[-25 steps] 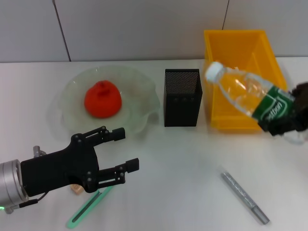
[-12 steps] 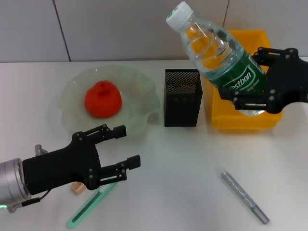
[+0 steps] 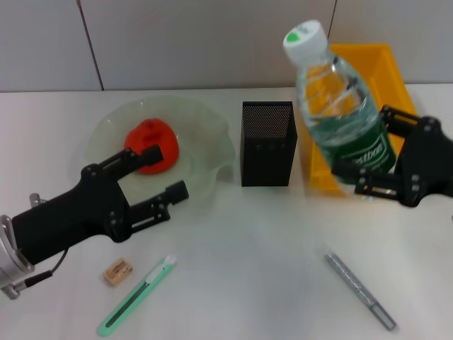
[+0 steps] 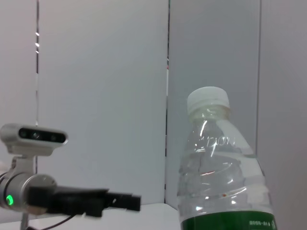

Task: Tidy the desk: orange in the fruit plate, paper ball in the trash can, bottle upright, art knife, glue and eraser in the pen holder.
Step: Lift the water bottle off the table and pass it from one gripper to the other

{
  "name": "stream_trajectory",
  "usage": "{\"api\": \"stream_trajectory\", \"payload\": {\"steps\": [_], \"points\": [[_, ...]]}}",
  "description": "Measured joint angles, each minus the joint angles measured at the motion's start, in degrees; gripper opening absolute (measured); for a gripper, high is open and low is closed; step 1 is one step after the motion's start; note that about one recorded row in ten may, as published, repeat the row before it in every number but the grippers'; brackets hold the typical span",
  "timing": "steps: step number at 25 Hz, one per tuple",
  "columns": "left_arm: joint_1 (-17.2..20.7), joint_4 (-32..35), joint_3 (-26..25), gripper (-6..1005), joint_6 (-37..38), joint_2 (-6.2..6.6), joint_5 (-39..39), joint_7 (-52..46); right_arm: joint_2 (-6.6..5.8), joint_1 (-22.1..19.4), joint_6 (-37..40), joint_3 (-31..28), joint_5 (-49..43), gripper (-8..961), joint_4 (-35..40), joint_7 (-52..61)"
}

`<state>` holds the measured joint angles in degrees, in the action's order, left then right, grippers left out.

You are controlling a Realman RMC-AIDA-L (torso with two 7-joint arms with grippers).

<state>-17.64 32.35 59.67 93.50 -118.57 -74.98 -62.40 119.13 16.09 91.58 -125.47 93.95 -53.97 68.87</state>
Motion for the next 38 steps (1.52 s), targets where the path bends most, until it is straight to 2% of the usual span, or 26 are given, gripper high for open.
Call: {"api": "stream_trajectory", "payload": {"steps": [7, 8, 15, 21, 38], "points": [[-0.6, -1.1, 0.5, 788, 0.7, -0.1, 3.0, -0.3, 0.13, 2.9, 0.3, 0.3, 0.1, 764, 9.4, -7.6], [-1.0, -2.1, 0.6, 788, 1.3, -0.17, 3.8, -0.6, 0.29, 3.8, 0.4, 0.3, 0.3, 764, 12.4, -10.6], [-2.4, -6.2, 0.6, 789, 4.1, -0.13, 7.1, -0.5, 0.34, 7.1, -0.5, 0.6, 1.5, 764, 20.3, -16.7], [-3.2, -6.9, 0.6, 787, 5.5, -0.22, 7.7, -0.8, 0.38, 9.3, -1.9, 0.6, 1.6, 764, 23.7, -18.8], [-9.5, -18.0, 0.6, 780, 7.1, -0.59, 13.0, 0.2, 0.68, 13.5, -2.2, 0.6, 4.3, 765, 32.1, -23.5]]}}
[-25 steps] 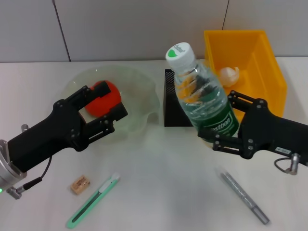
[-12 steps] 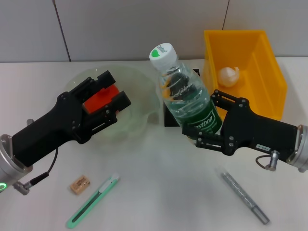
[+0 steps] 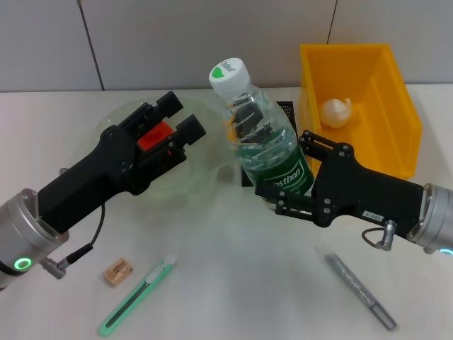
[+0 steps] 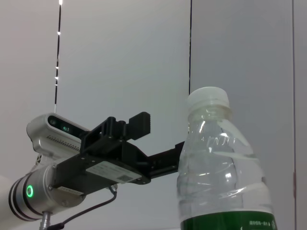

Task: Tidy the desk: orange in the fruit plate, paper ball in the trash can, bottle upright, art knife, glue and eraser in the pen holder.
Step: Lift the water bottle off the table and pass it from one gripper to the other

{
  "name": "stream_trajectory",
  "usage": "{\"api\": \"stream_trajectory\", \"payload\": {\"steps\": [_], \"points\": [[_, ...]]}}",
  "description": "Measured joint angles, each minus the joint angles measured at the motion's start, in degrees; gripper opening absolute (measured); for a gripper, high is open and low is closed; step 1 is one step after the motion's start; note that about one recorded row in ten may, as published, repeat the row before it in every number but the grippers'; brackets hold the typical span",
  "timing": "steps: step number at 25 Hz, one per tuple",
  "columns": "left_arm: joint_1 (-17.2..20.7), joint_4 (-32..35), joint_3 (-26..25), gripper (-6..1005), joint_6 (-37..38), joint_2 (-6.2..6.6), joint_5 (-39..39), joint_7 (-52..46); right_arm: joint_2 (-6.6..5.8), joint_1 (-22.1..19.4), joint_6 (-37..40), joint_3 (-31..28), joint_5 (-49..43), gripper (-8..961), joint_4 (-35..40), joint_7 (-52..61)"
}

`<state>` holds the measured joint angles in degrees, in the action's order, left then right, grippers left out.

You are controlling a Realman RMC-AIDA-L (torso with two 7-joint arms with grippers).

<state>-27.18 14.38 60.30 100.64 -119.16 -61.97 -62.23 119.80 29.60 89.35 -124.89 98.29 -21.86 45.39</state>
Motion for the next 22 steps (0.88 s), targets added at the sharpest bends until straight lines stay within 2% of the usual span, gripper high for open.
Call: {"api": "stream_trajectory", "payload": {"steps": [12, 22], "points": [[-1.5, -2.1, 0.0, 774, 1.6, -0.02, 1.9, 1.2, -0.01, 2.5, 0.3, 0.1, 0.3, 763, 3.4, -1.3], [-4.2, -4.4, 0.4, 769, 2.6, -0.01, 2.0, 2.0, 0.02, 3.7, 0.3, 0.7, 0.3, 764, 5.1, -2.0]]}}
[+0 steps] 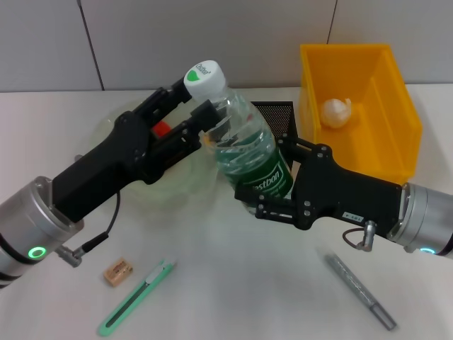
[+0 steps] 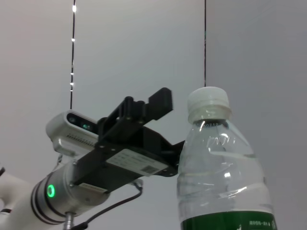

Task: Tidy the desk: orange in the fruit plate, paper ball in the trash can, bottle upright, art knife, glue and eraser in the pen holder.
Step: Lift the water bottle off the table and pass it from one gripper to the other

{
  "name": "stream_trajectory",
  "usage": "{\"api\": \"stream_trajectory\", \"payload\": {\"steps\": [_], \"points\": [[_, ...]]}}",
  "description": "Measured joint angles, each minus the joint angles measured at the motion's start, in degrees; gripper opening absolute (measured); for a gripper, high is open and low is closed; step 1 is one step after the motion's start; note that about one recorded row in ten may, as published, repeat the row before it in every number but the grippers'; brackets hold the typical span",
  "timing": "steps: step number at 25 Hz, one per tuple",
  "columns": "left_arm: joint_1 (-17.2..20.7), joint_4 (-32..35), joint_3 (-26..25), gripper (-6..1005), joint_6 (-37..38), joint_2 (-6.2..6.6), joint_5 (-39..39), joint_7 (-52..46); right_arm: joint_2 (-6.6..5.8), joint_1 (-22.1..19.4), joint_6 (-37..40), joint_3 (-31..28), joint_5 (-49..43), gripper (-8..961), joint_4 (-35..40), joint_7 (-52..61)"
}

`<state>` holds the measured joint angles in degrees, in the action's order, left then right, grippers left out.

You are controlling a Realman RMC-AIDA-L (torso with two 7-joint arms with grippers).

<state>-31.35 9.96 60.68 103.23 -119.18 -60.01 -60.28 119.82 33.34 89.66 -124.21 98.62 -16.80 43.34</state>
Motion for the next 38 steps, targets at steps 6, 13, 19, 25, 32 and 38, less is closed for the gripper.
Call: {"api": "stream_trajectory", "payload": {"steps": [6, 13, 19, 25, 32, 38], "points": [[-1.8, -2.4, -0.3, 766, 0.0, 0.0, 0.0, 1.6, 0.03, 1.0, 0.2, 1.0, 0.0, 765, 0.8, 0.0], [-1.9, -2.4, -0.5, 762, 0.1, 0.0, 0.7, 1.6, 0.06, 2.1, 0.2, 1.0, 0.1, 764, 1.9, -0.5], [-2.0, -2.5, -0.5, 759, 0.1, 0.0, 1.2, 1.7, 0.06, 2.3, 0.2, 1.0, 0.1, 763, 1.9, -0.5], [-2.2, -2.5, -0.5, 648, 0.1, 0.0, 1.4, 2.5, 0.06, 2.3, 0.3, 1.0, 0.1, 764, 1.9, -0.5], [-2.0, -2.2, -0.6, 512, -0.2, 0.0, 1.5, 3.0, 0.06, 2.8, 0.2, 1.0, 0.1, 765, 2.1, -0.5], [-1.7, -2.5, -0.8, 436, -0.2, 0.0, 1.5, 5.0, 0.06, 2.9, 0.2, 1.0, 0.1, 764, 2.1, -0.3]]}}
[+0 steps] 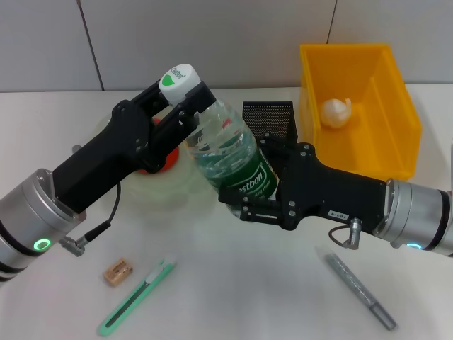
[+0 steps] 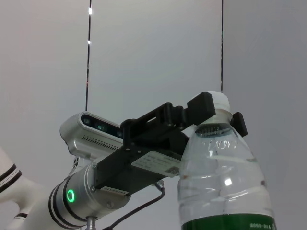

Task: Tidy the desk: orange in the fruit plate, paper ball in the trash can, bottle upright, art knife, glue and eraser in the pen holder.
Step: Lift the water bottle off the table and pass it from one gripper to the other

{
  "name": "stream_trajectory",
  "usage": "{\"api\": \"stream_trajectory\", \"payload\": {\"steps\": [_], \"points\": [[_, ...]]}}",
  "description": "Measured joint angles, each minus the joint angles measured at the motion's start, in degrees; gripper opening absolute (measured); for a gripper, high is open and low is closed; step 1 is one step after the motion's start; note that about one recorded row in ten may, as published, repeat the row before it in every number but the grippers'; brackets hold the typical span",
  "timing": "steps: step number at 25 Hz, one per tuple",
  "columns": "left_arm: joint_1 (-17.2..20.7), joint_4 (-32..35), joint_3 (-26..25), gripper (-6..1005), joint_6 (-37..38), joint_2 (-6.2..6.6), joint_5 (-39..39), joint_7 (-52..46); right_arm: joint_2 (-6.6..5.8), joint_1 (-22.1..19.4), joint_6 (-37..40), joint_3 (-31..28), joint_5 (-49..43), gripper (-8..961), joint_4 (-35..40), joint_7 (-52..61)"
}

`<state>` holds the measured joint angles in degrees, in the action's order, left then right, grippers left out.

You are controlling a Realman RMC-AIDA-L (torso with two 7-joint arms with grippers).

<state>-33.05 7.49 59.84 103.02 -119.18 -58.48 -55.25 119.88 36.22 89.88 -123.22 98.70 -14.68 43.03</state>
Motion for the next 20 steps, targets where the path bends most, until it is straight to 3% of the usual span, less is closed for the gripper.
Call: {"api": "stream_trajectory", "payload": {"steps": [20], "points": [[0.6, 0.0, 0.1, 437, 0.1, 0.0, 1.4, 0.4, 0.0, 1.0, -0.8, 0.5, 0.5, 762, 0.7, 1.1]]}}
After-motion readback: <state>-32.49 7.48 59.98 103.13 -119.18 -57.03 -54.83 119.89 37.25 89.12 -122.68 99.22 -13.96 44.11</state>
